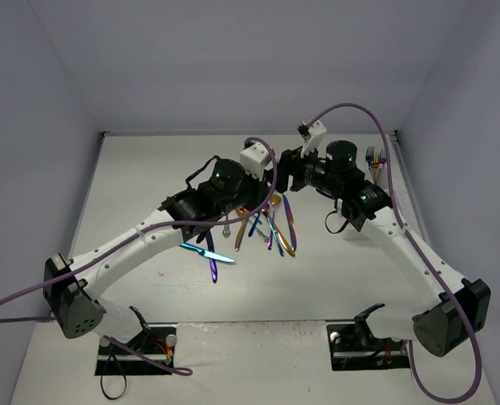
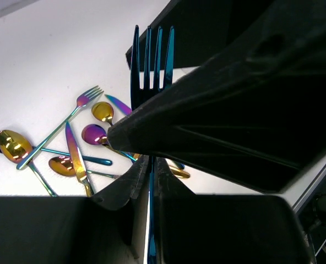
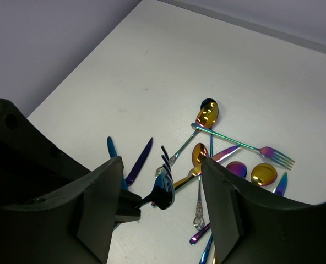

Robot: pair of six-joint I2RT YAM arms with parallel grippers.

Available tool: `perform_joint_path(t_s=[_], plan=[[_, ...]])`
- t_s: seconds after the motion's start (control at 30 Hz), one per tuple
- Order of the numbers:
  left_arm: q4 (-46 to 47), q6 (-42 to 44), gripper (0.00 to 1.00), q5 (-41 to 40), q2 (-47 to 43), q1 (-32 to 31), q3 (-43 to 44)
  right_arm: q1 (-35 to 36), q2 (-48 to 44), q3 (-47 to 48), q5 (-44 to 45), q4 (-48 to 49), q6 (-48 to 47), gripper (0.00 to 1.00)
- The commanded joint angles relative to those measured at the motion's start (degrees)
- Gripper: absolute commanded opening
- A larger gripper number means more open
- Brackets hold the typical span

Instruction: Sort the eating utensils into containers

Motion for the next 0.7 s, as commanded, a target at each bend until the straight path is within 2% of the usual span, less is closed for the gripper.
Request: perform_joint_path(t_s=[0.0,0.07,0.1,0.2,0.33,0.37,0.4,0.5,0.6,0.67], plan=[[5.44,-0.10,0.00,2.40,-2.27,-0.14,1.38,1.05,0.51,1.15,0.88,3.87,-0.84,0.45],[5.53,-0.03,0.00,2.81,-2.02,-0.14,1.42,1.15,0.28,0.86,1.34,3.94,-1.22,0.31],[5.53,-0.10,0.00,2.94,-1.89,-0.14,1.42,1.22,0.19,0.71,2.00,3.87,-1.62,0.21],[5.48,-0.03,0.00,2.88,-1.68,-0.14,1.30,1.13,-0.51,0.53,3.53,3.87,-2.93,0.01],[4.65,-0.10,0.00,1.01,-1.36,-0.23,0.88,0.94,-1.02,0.63,6.53,3.79,-4.57,0.00],[4.57,-0.02,0.03,0.55,-1.43,-0.15,0.58,0.57,-1.10,0.71,6.76,3.79,-5.10,0.00],[4.49,-0.01,0.09,-0.04,-1.44,-0.07,0.54,0.52,-1.03,0.87,7.02,3.71,-5.17,0.00],[3.71,0.34,0.40,-4.28,-1.80,0.25,-1.46,-0.87,-1.41,1.45,9.88,3.42,-7.98,0.00],[2.89,0.27,0.63,-6.21,-3.11,1.12,-4.70,-4.56,-2.11,1.93,12.87,3.15,-11.42,0.00],[2.20,-0.19,0.70,-8.13,-4.58,1.89,-7.18,-8.37,-2.28,2.80,13.68,3.05,-13.94,0.00]])
